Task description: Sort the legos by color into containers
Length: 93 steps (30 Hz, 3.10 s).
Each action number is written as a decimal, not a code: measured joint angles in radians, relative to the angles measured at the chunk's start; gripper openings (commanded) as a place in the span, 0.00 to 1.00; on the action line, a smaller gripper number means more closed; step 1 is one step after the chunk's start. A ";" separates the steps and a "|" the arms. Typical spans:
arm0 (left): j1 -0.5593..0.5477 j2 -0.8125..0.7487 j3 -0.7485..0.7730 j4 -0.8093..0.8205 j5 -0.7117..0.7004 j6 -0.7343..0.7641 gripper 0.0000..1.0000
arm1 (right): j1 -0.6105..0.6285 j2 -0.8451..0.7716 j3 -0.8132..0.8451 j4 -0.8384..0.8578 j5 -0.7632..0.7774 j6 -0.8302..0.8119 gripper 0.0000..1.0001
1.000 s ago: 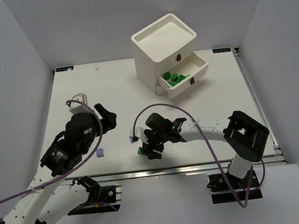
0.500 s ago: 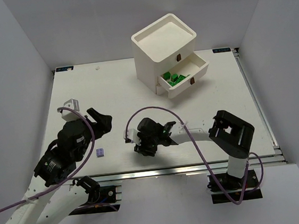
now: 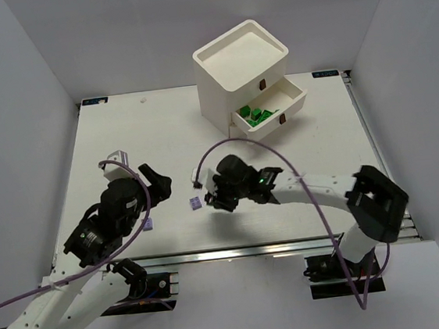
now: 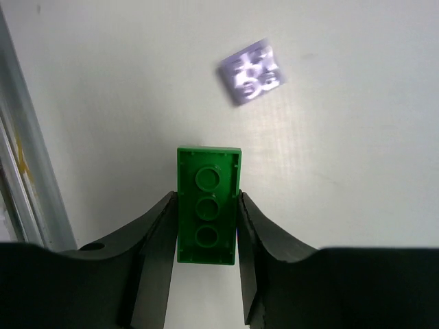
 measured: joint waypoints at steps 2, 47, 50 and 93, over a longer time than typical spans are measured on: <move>0.000 0.011 -0.035 0.024 0.012 -0.007 0.82 | -0.045 -0.088 0.000 0.001 0.003 -0.003 0.00; 0.000 0.146 -0.159 0.230 0.165 -0.016 0.80 | -0.872 -0.019 0.423 -0.067 -0.139 0.290 0.00; 0.000 0.148 -0.163 0.237 0.168 -0.016 0.80 | -0.926 -0.100 0.340 -0.079 -0.143 0.342 0.00; -0.003 0.357 -0.100 0.245 0.201 -0.036 0.78 | -0.973 0.413 0.585 -0.115 -0.402 0.769 0.00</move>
